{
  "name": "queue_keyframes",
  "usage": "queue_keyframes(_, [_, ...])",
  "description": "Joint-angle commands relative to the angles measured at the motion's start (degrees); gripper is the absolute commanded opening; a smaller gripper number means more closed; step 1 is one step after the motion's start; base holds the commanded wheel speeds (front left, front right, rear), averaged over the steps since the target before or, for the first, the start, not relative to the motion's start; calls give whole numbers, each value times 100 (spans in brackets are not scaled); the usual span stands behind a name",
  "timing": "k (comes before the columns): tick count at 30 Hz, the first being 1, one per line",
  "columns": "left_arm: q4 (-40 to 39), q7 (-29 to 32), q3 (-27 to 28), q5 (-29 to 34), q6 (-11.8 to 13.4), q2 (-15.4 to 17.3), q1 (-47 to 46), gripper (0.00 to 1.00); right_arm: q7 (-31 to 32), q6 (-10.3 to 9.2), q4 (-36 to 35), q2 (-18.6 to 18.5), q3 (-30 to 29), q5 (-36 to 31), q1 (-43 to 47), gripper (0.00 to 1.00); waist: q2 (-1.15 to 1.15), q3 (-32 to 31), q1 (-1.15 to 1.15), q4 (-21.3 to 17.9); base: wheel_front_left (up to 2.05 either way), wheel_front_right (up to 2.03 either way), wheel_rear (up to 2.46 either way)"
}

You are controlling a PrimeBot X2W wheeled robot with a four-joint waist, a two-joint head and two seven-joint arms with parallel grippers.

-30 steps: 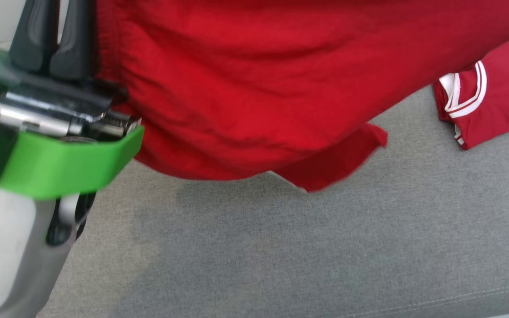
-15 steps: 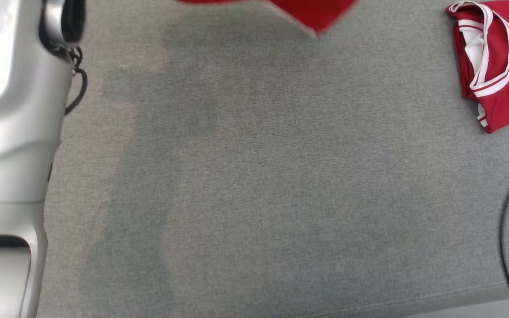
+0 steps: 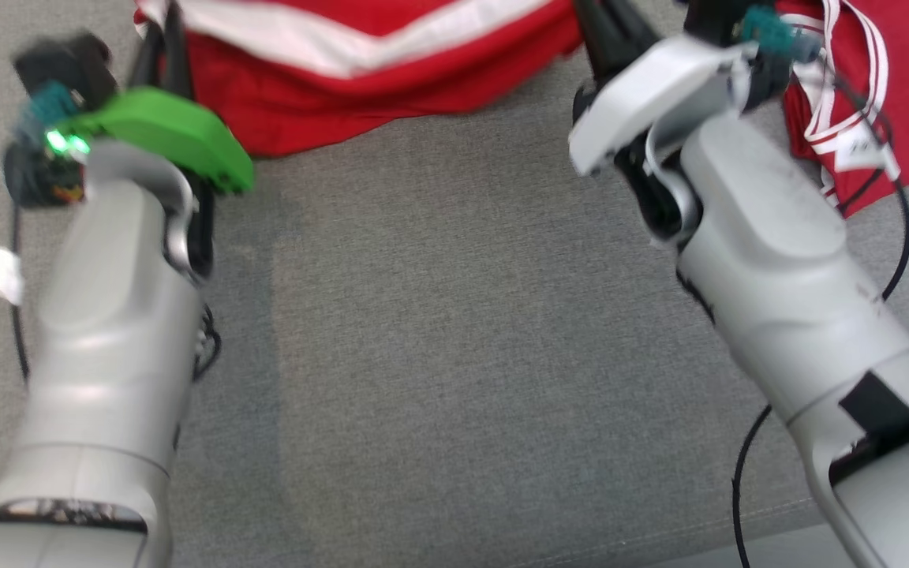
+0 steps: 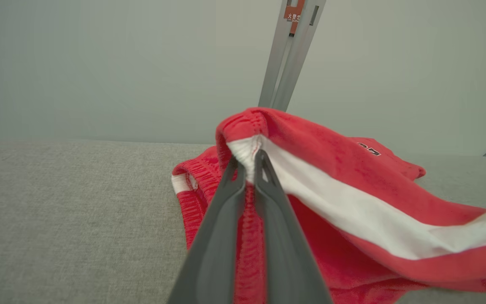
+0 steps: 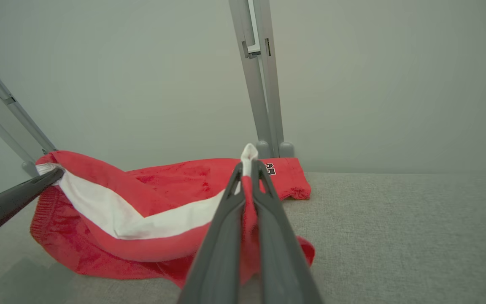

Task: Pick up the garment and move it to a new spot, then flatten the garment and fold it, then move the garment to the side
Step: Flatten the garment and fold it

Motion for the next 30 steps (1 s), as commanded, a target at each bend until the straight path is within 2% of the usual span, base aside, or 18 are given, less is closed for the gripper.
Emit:
queue_keyframes(1, [-61, -2, 45, 114, -46, -19, 218, 0, -46, -4, -136, 5, 27, 72, 218, 0, 0, 30, 0, 74, 0, 0, 0])
queue_keyframes(5, [-570, 0, 203, 353, -162, -180, 1020, 0, -37, -4, -853, -172, -188, 175, 1228, 0, 0, -41, 0, 155, 0, 0, 0])
queue_keyframes(15, [-3094, -2, 418, 1045, -404, -295, 3744, 0, -37, -3, -3342, -583, -1201, -311, 4125, 0, 0, -709, 0, 203, 0, 0, 0])
queue_keyframes(19, [-3770, -2, 356, 1035, -415, -302, 4704, 0, -37, -3, -4134, -706, -1607, -514, 5265, 0, 0, -1046, 0, 219, 0, 0, 0])
queue_keyframes(24, [-4489, 18, 217, 1052, -287, -299, 5551, 0, -36, -3, -4947, -698, -1983, -748, 6421, 0, 0, -1267, 0, 244, 0, 0, 0])
queue_keyframes(30, [-5282, 335, 71, 1085, -171, -269, 6051, 0, 83, -3, -5589, -769, -2193, -911, 7016, 0, 0, -1326, 0, 237, 0, 0, 0])
